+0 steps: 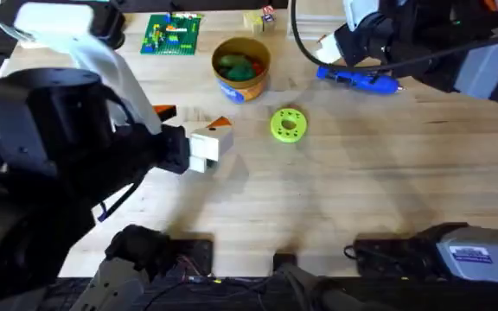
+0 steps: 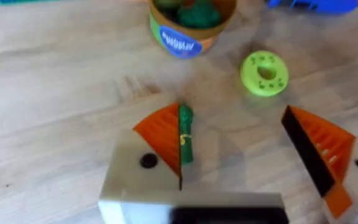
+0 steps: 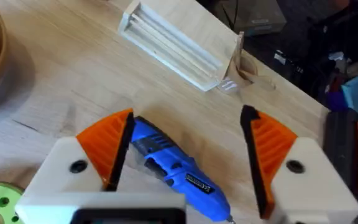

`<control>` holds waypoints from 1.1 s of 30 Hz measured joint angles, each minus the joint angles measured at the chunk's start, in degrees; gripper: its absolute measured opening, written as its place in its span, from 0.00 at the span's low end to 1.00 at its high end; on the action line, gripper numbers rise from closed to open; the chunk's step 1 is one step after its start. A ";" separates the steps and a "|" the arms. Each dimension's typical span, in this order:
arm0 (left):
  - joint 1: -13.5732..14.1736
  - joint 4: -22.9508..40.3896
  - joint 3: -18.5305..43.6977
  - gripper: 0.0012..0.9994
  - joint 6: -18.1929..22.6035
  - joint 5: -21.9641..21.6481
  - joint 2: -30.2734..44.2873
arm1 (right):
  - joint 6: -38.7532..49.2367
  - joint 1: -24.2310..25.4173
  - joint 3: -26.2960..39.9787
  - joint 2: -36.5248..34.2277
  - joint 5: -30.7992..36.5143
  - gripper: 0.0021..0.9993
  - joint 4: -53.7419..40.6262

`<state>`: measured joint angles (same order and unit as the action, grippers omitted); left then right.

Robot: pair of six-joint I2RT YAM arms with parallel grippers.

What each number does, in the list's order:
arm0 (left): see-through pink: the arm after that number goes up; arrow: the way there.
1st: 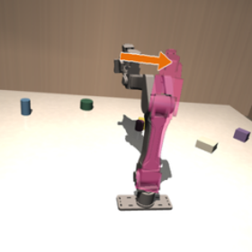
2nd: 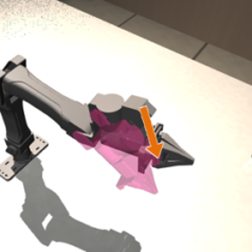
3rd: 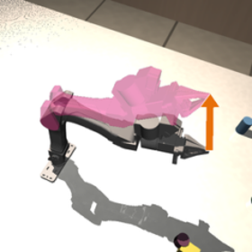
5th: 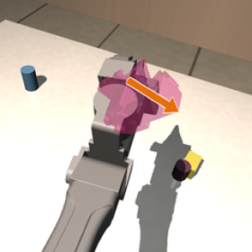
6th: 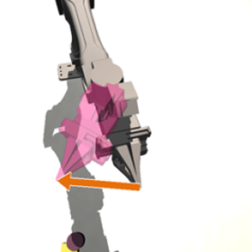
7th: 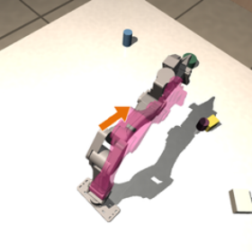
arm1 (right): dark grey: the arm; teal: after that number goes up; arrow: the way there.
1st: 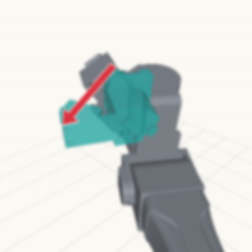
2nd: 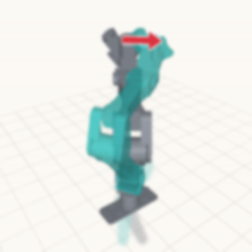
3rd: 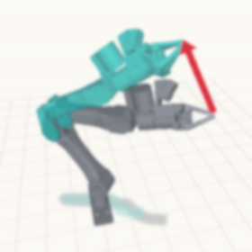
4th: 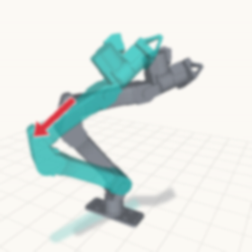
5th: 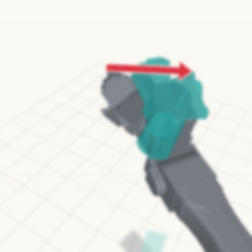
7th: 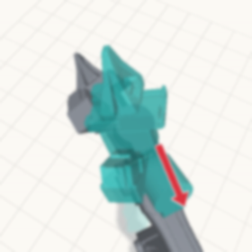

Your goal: Pick up the gripper from the table and insert it into the empty holder that is missing its gripper. Then pick up a screw, insert it into the mounting hole, and use the screwdriver to tighten it. Finally, clean up the table by picking up the vegetable and placing it into the bucket.

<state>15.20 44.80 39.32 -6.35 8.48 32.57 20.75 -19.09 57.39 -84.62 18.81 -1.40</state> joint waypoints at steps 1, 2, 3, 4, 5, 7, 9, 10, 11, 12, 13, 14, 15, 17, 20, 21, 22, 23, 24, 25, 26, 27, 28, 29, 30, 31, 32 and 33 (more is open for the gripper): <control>0.00 0.10 0.07 0.99 0.09 -0.22 2.00 | 0.02 0.00 0.00 0.02 -0.02 0.99 -0.31; 0.00 0.42 0.07 0.99 0.14 -0.35 3.74 | 0.00 0.00 0.00 0.00 -0.02 0.99 -0.91; 0.00 0.99 0.07 0.99 0.14 -0.56 5.49 | 0.00 0.00 0.00 0.00 -0.07 0.99 -1.54; 0.00 1.62 0.07 0.99 0.17 -0.62 7.03 | 0.00 0.00 0.00 0.02 -0.35 0.99 -2.31; 0.00 2.29 0.07 0.99 0.17 -0.64 8.58 | -0.02 0.00 0.00 0.00 -1.02 0.99 -3.35; 0.00 2.85 0.07 0.99 0.28 -0.64 11.03 | -0.04 -0.19 0.00 0.14 -3.51 0.99 -6.68; 0.00 2.88 0.07 0.99 0.31 -0.66 13.26 | -0.19 -0.80 0.00 0.98 -6.38 0.99 -10.70; 0.00 2.90 0.07 0.99 0.31 -0.66 14.16 | -0.22 -1.25 0.00 1.71 -7.82 0.99 -12.46; 0.00 2.90 0.07 0.99 0.31 -0.64 15.22 | -0.27 -1.87 0.00 2.87 -9.54 0.99 -14.47; 0.00 2.88 0.07 0.99 0.31 -0.65 16.24 | -0.56 -2.55 0.00 4.18 -11.20 0.99 -16.13; 0.00 2.90 0.07 0.99 0.32 -0.66 17.39 | -1.05 -3.31 0.00 5.82 -12.98 0.99 -17.66; 0.00 2.88 0.07 0.99 0.31 -0.66 18.57 | -1.57 -3.95 0.00 7.41 -14.62 0.99 -18.86; 0.00 2.88 0.07 0.99 0.31 -0.66 19.63 | -2.25 -4.62 0.00 9.10 -16.30 0.99 -19.98; 0.00 2.88 0.07 0.99 0.31 -0.66 21.94 | -3.63 -5.71 0.00 12.47 -19.45 0.99 -21.91; 0.00 2.83 0.07 0.99 0.32 -0.66 25.91 | -5.85 -6.82 0.00 17.03 -23.32 0.99 -23.40; 0.00 2.81 0.05 0.99 0.33 -0.66 26.95 | -6.45 -7.06 0.00 18.31 -24.18 0.99 -23.42; 0.00 2.79 0.07 0.99 0.33 -0.66 28.10 | -6.97 -7.24 0.00 19.51 -24.84 0.99 -23.44; 0.00 2.75 0.07 0.99 0.33 -0.66 29.29 | -7.42 -7.38 0.00 20.98 -25.48 0.99 -23.43; 0.00 2.64 0.07 0.99 0.33 -0.66 30.16 | -7.71 -7.43 0.00 22.21 -25.94 0.99 -23.38; 0.00 2.21 0.07 0.99 0.33 -0.66 31.30 | -7.93 -7.43 0.00 23.37 -26.27 0.99 -23.22; 0.00 1.55 0.07 0.99 0.32 -0.70 32.28 | -8.21 -7.43 0.00 24.67 -26.59 0.99 -23.03; 0.00 0.76 0.07 0.99 0.33 -0.73 33.23 | -8.37 -7.43 0.00 25.76 -26.79 0.99 -22.94; 0.00 -0.27 0.05 0.99 0.33 -0.79 34.29 | -8.57 -7.43 0.00 26.70 -26.94 0.99 -22.91; 0.00 -1.33 0.07 0.99 0.32 -0.81 35.27 | -8.60 -7.43 0.00 27.55 -27.11 0.99 -22.91; 0.00 -2.29 0.07 0.99 0.31 -0.81 36.23 | -8.74 -7.43 0.00 28.18 -27.26 0.99 -22.89; 0.00 -2.95 0.12 0.99 0.33 -0.81 37.34 | -8.79 -7.43 0.00 28.56 -27.33 0.99 -22.87; 0.00 -3.39 0.16 0.99 0.33 -0.79 38.19 | -8.80 -7.43 0.00 28.77 -27.46 0.99 -22.85; 0.00 -3.99 0.16 0.99 0.33 -0.82 38.99 | -8.82 -7.43 0.00 28.79 -27.47 0.99 -22.85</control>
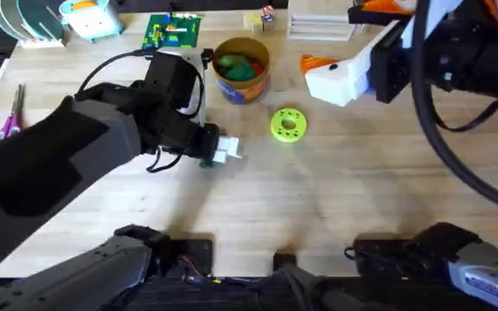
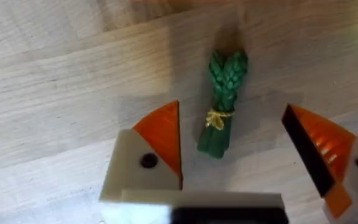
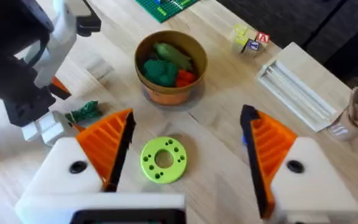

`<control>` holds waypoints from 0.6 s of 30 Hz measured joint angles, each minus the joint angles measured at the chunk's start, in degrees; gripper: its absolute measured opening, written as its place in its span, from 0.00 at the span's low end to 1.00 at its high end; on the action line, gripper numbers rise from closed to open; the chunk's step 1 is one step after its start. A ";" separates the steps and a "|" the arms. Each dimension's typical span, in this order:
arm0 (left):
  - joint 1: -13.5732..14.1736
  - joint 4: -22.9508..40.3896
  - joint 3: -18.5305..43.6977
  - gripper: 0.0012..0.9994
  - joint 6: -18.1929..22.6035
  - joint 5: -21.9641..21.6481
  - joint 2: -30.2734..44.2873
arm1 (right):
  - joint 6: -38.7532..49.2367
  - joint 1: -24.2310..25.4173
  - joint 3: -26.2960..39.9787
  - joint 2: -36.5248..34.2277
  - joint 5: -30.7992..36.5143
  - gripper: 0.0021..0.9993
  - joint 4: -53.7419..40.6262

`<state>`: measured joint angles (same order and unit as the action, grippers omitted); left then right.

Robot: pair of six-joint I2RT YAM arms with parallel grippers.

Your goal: Pick up the gripper from the table and insert it into the empty holder that is missing its gripper. Then pick up a screw, insert it into the mounting hole, and use the screwdriver to tighten it. Finally, clean up the table by picking up the vegetable and placing it into the bucket.

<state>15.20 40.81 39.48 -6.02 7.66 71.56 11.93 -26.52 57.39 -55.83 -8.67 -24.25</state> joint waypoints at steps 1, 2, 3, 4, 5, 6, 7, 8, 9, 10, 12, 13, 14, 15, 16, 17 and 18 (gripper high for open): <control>0.00 -1.01 0.00 0.99 0.00 -0.02 0.91 | -0.14 0.00 0.00 -0.07 0.00 0.99 -0.05; 0.00 -1.88 0.01 0.99 0.00 -0.02 1.64 | -0.21 0.00 0.00 -0.07 -0.02 0.99 -0.10; 0.00 -2.41 0.12 0.99 0.00 -0.02 2.44 | -0.35 0.00 0.00 -0.07 -0.01 0.99 -0.11; 0.00 -2.53 0.28 0.99 0.00 -0.02 3.00 | -0.40 0.00 0.00 -0.04 -0.02 0.99 -0.09; 0.00 -2.55 0.52 0.99 0.00 -0.05 3.57 | -0.43 0.00 0.00 -0.07 -0.02 0.99 -0.07; 0.00 -2.60 0.77 0.99 0.00 -0.19 4.07 | -0.46 0.00 0.00 -0.07 -0.02 0.99 -0.11; 0.00 -2.77 0.98 0.99 0.00 -0.35 4.44 | -0.60 0.00 0.00 -0.07 -0.02 0.99 -0.11; 0.00 -2.75 1.16 0.99 0.00 -0.53 4.72 | -0.62 0.00 0.00 -0.05 -0.02 0.99 -0.09; 0.00 -2.73 1.31 0.99 0.00 -0.73 4.86 | -0.67 0.00 0.00 -0.04 -0.02 0.99 -0.09; 0.00 -2.75 1.40 0.98 0.00 -0.92 4.90 | -0.81 0.00 0.00 -0.05 -0.02 0.99 -0.11; 0.00 -2.69 1.53 0.87 0.15 -1.20 4.92 | -0.86 0.00 0.00 -0.07 -0.02 0.99 -0.09; 0.00 -2.64 1.55 0.75 0.36 -1.33 4.92 | -0.86 0.00 0.00 -0.07 -0.02 0.99 -0.09; 0.00 -2.62 1.55 0.59 0.53 -1.36 4.92 | -0.86 0.00 0.00 -0.06 -0.02 0.99 -0.09; 0.00 -2.56 1.55 0.45 0.74 -1.43 4.92 | -0.86 0.00 0.00 -0.05 -0.02 0.99 -0.11; 0.00 -2.53 1.55 0.33 0.98 -1.47 4.92 | -0.88 0.00 0.00 -0.06 -0.02 0.99 -0.09; 0.00 -2.49 1.55 0.25 1.09 -1.49 4.92 | -0.92 0.00 0.00 -0.04 -0.02 0.99 -0.09; 0.00 -2.51 1.56 0.20 1.24 -1.57 4.92 | -1.03 0.00 0.00 -0.06 -0.02 0.99 -0.09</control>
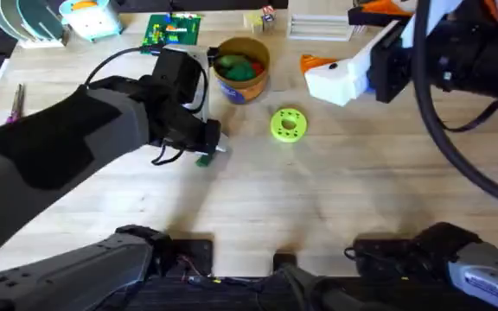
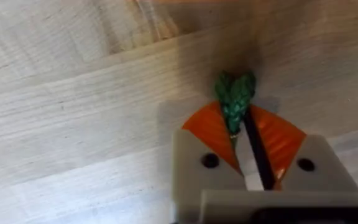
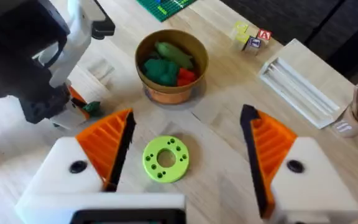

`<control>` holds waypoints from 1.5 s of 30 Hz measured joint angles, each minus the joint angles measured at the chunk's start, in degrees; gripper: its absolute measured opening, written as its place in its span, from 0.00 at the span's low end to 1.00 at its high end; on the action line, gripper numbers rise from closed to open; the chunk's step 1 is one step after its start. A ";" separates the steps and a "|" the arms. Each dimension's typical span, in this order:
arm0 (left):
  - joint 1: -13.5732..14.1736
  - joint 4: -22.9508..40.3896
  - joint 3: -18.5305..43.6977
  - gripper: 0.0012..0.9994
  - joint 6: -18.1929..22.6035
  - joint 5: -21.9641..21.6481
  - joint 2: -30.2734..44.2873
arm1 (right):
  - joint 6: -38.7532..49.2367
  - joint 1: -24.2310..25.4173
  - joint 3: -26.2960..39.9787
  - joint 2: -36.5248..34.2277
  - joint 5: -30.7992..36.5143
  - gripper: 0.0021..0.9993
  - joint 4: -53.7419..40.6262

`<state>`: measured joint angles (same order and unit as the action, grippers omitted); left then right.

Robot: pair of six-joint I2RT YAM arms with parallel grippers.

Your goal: Pick up the gripper from the table and insert it into the empty holder that is missing its gripper. Then pick up a screw, insert it into the mounting hole, and use the screwdriver to tighten it. Finally, clean up the table by picking up the vegetable and placing it into the bucket.

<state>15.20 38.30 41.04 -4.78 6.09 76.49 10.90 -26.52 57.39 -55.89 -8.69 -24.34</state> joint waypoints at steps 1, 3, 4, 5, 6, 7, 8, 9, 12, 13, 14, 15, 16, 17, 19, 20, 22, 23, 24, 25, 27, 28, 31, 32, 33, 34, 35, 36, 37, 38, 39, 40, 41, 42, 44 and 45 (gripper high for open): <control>-0.01 0.01 0.07 0.17 -0.04 0.00 0.00 | 0.00 0.00 0.00 0.01 0.00 0.99 -0.01; -0.02 -0.03 0.22 0.04 0.07 -0.15 0.00 | -0.02 0.00 0.00 -0.01 -0.02 0.99 -0.02; 0.00 -0.14 0.32 0.02 0.06 -0.15 0.00 | -0.02 0.00 0.00 0.01 0.00 0.99 -0.02; 0.00 -0.13 0.32 0.03 0.09 -0.15 0.00 | -0.02 0.00 0.00 0.01 -0.02 0.99 0.00; 0.00 -0.13 0.32 0.03 0.07 -0.15 0.00 | -0.02 0.00 0.00 0.01 -0.02 0.99 0.00; 0.00 -0.13 0.32 0.03 0.09 -0.15 0.00 | -0.02 0.00 0.00 -0.01 -0.02 0.99 -0.02; 0.00 -0.11 0.36 0.03 0.09 -0.15 0.00 | -0.02 0.00 0.00 0.00 -0.02 0.99 0.00; 0.00 -0.02 0.44 0.03 0.09 -0.15 0.00 | -0.02 0.00 0.00 -0.01 -0.02 0.99 0.00; 0.00 1.48 1.82 0.03 0.09 -0.17 0.02 | -0.02 0.00 0.00 -0.01 -0.04 0.99 0.00; 0.00 2.52 3.02 0.03 0.08 -0.17 0.02 | -0.02 0.00 0.00 -0.01 -0.04 0.99 -0.02; 0.00 3.46 4.53 0.02 0.07 -0.15 0.02 | -0.02 0.00 0.00 -0.01 -0.08 0.99 0.00; 0.00 4.30 6.13 0.02 0.09 -0.15 0.02 | -0.02 0.00 0.00 -0.01 -0.15 0.99 0.00; 0.00 5.00 8.03 0.02 0.07 -0.15 0.07 | -0.02 0.00 0.01 -0.01 -0.17 0.99 0.00; 0.00 5.62 10.42 0.02 0.09 -0.15 0.07 | -0.02 0.00 0.00 0.00 -0.17 0.99 0.00; 0.00 5.89 14.84 0.02 0.07 -0.15 0.07 | -0.02 0.00 0.00 -0.01 -0.17 0.99 0.00; 0.00 5.76 17.26 0.02 0.07 -0.15 0.07 | -0.02 0.00 0.00 -0.01 -0.17 0.99 -0.02; 0.00 4.57 21.01 0.02 0.09 -0.15 0.06 | -0.02 0.00 0.00 -0.01 -0.17 0.99 0.00; 0.00 3.25 22.32 0.02 0.07 -0.15 0.04 | -0.02 0.00 0.02 -0.01 -0.17 0.99 0.00; 0.00 0.90 23.31 0.02 0.08 -0.15 0.04 | -0.02 0.00 0.00 -0.01 -0.17 0.99 0.00; 0.00 -1.70 23.86 0.02 0.07 -0.15 0.04 | -0.02 0.00 0.00 -0.01 -0.17 0.99 0.00; 0.00 -6.20 24.23 0.02 0.07 -0.15 0.06 | -0.02 0.00 0.00 0.00 -0.17 0.99 0.00; 0.00 -8.37 24.23 0.02 0.07 -0.13 0.08 | -0.02 0.00 0.00 -0.01 -0.17 0.99 0.00; 0.00 -14.13 24.23 0.02 0.07 0.58 0.93 | -0.02 0.00 0.00 -0.01 -0.17 0.99 0.00; 0.00 -15.70 24.23 0.02 0.07 1.01 1.51 | -0.02 0.00 0.00 -0.01 -0.17 0.99 0.00; 0.00 -17.64 24.23 0.02 0.07 1.73 2.47 | -0.02 0.00 0.01 0.01 -0.17 0.99 0.00; 0.00 -19.19 24.23 0.02 0.06 2.19 3.51 | -0.02 0.00 0.00 0.00 -0.17 0.99 0.00; 0.04 -20.38 24.23 0.02 0.05 2.59 4.69 | -0.02 0.00 0.00 -0.01 -0.17 0.99 0.00; 0.04 -21.05 24.23 0.02 0.07 2.94 5.81 | -0.02 0.00 0.00 -0.01 -0.17 0.99 0.00; 0.04 -21.41 24.23 0.02 0.06 3.25 7.16 | -0.02 0.00 0.00 0.01 -0.17 0.99 0.00; 0.04 -21.63 24.23 0.02 0.05 3.39 8.26 | -0.02 0.00 0.00 -0.01 -0.17 0.99 0.00; 0.04 -21.87 24.23 0.02 0.07 3.53 9.46 | -0.02 0.00 0.00 0.01 -0.17 0.99 0.00; 0.04 -22.09 24.23 0.02 0.06 3.63 10.59 | -0.02 0.00 0.00 0.00 -0.17 0.99 0.00; 0.04 -22.08 24.23 0.02 0.05 3.71 11.52 | -0.02 0.00 0.00 -0.01 -0.17 0.99 0.00; 0.04 -22.06 24.23 0.02 0.05 3.78 12.18 | -0.02 0.00 0.00 -0.01 -0.17 0.99 0.00; 0.04 -22.06 24.23 0.02 0.05 3.82 13.20 | -0.02 0.00 0.00 0.01 -0.17 0.99 0.00; 0.04 -22.05 24.23 0.02 0.07 3.82 13.40 | -0.02 0.00 0.00 -0.01 -0.17 0.99 0.00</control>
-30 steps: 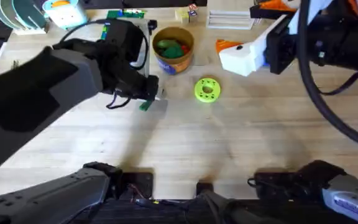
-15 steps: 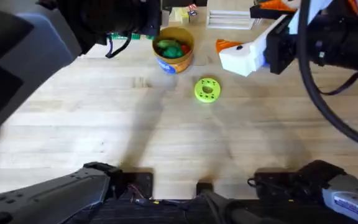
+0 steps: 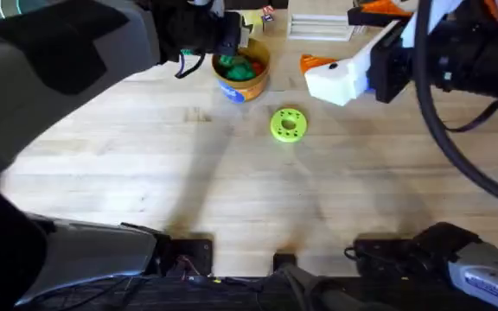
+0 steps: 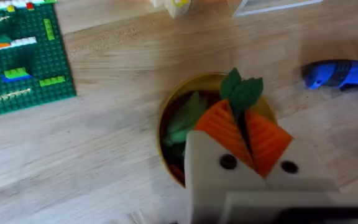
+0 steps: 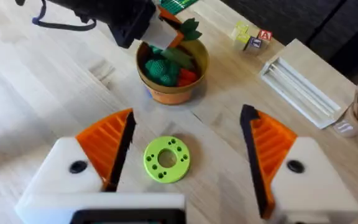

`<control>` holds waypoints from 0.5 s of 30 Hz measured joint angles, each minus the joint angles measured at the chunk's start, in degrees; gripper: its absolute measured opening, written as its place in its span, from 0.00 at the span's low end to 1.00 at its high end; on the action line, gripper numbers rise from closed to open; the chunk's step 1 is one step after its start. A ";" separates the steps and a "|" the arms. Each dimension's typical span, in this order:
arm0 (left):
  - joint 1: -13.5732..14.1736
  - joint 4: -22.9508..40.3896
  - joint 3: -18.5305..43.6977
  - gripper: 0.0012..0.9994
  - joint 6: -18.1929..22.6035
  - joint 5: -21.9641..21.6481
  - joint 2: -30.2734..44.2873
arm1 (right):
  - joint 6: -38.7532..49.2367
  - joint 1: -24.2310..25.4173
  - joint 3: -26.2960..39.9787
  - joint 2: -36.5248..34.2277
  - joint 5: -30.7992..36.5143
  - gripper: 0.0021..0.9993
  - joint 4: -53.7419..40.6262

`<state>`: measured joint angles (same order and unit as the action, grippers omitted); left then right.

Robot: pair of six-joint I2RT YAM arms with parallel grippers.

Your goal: Pick up the gripper from the table and insert it into the empty holder that is missing its gripper. Then pick up a screw, insert it into the mounting hole, and use the screwdriver to tighten it. Finally, clean up the table by picking up the vegetable and placing it into the bucket.

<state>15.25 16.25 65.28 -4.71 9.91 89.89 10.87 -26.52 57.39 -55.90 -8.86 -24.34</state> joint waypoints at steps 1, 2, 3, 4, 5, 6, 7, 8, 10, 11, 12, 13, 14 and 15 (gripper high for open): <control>0.00 -0.09 0.00 0.02 -0.01 0.01 0.04 | 0.00 0.00 0.00 0.01 0.00 0.99 0.00; 0.00 -0.25 0.00 0.04 0.10 -0.01 0.04 | 0.00 0.00 0.00 0.00 0.00 0.99 0.00; 0.00 -0.48 0.00 0.15 0.29 -0.07 0.04 | 0.00 0.00 0.00 0.00 0.00 0.99 0.00; 0.00 -0.62 0.00 0.30 0.21 -0.13 0.04 | 0.00 0.00 0.00 0.00 -0.01 0.99 0.00; 0.00 -0.63 0.00 0.46 0.21 -0.27 0.04 | 0.00 0.00 0.00 0.00 0.00 0.99 0.00; 0.00 -0.59 0.00 0.62 0.20 -0.44 0.04 | 0.00 0.00 0.00 0.00 0.00 0.99 0.00; 0.00 -0.50 0.00 0.78 0.20 -0.66 0.04 | 0.00 0.00 0.00 0.00 0.00 0.99 0.00; 0.00 -0.39 0.00 0.93 0.14 -0.74 0.04 | 0.00 0.00 0.00 0.00 0.00 0.99 0.00; 0.00 -0.41 0.00 0.99 0.11 -0.79 0.04 | 0.00 0.00 0.00 0.00 0.00 0.99 0.00; 0.00 -0.50 0.00 0.99 0.14 -0.85 0.04 | 0.00 0.00 0.00 0.00 0.00 0.99 0.00; 0.00 -0.69 0.00 0.99 0.31 -0.91 0.04 | 0.00 0.00 0.00 0.00 0.00 0.99 0.00; 0.00 -0.81 0.00 0.99 0.78 -0.98 0.04 | 0.00 0.00 0.00 0.00 0.00 0.99 0.00; 0.00 -0.93 0.00 0.99 1.59 -1.24 -0.01 | 0.00 0.00 0.00 0.00 0.00 0.99 0.00; 0.00 -0.90 0.00 0.99 2.32 -1.61 -0.11 | 0.00 0.00 0.00 0.00 0.00 0.99 0.00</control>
<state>15.25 15.35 65.28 -2.39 8.31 89.78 10.87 -26.52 57.39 -55.90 -8.86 -24.34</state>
